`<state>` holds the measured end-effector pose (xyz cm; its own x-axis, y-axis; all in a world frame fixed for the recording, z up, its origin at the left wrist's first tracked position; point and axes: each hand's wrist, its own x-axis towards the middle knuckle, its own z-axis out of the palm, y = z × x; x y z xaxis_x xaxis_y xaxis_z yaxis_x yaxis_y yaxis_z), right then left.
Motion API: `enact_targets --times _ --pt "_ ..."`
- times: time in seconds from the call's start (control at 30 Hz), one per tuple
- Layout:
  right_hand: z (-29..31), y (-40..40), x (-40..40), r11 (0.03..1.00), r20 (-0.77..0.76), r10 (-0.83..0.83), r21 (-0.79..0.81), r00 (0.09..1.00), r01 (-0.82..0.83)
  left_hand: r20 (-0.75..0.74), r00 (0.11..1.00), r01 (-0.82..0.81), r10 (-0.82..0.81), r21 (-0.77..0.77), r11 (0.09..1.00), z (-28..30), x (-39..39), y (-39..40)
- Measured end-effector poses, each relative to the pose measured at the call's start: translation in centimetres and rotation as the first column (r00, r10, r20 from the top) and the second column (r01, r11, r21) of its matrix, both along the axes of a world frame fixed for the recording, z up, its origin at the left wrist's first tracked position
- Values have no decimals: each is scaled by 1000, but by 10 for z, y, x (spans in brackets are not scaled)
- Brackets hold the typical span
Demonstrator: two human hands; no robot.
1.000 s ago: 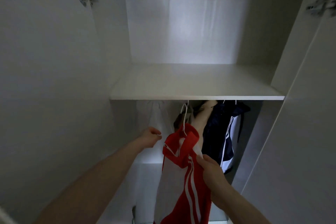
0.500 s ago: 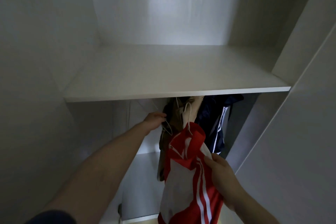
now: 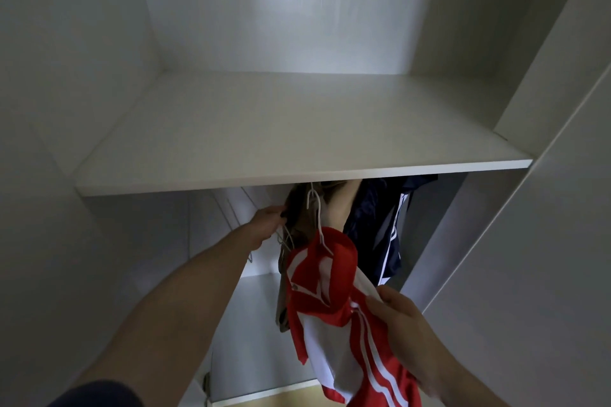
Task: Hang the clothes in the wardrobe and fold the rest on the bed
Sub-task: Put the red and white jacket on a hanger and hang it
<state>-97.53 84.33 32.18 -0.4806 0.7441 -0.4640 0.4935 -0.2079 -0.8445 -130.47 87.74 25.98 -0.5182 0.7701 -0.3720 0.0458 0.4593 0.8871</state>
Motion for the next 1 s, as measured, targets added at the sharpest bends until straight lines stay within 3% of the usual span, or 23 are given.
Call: enact_targets --times 0.2,0.4,0.53,0.73,1.0 --pt "3 -10 2 1000 -34 -26 12 999 27 12 999 -48 48 32 998 -5 7 -7" --pt "3 -38 -3 998 -116 45 -40 992 -50 -173 963 -196 206 72 978 -7 0 -52" --pt "9 -57 -14 990 -126 117 -59 985 -125 -220 937 -264 270 56 963 1 -15 -84" --pt "26 -68 -26 980 -113 199 4 973 -200 -374 887 -309 273 -39 950 8 -51 -126" --pt "34 -65 -42 979 -107 204 46 973 -200 -421 875 -315 237 -125 941 3 -75 -161"
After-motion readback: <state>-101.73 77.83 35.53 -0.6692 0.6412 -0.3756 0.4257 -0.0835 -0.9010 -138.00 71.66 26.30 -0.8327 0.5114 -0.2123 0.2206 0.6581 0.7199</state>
